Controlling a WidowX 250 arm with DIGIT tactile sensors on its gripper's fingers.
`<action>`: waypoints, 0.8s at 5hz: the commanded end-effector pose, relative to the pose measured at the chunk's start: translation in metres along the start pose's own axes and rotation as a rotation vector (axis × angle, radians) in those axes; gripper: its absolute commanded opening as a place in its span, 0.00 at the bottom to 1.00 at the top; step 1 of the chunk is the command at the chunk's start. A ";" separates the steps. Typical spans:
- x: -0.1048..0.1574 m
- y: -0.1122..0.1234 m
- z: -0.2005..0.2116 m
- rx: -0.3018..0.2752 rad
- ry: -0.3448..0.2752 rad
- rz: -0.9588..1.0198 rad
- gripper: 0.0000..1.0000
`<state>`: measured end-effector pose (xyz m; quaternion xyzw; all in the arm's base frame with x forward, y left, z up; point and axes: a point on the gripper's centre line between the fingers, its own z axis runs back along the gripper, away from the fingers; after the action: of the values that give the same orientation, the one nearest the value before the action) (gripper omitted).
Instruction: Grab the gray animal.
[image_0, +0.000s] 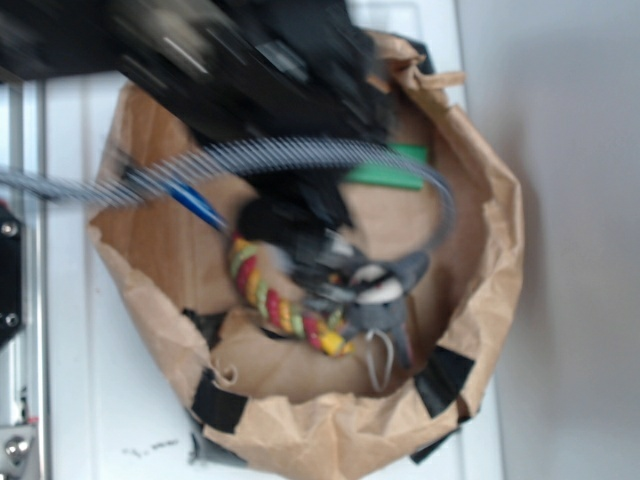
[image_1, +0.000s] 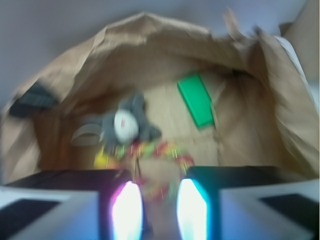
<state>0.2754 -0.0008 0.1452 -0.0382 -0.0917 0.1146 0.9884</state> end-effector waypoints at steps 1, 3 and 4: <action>0.037 -0.020 -0.019 0.042 -0.078 0.029 1.00; 0.037 -0.020 -0.019 0.042 -0.078 0.029 1.00; 0.020 -0.006 -0.041 0.061 -0.095 -0.055 1.00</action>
<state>0.2964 -0.0081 0.0860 0.0026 -0.0957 0.0967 0.9907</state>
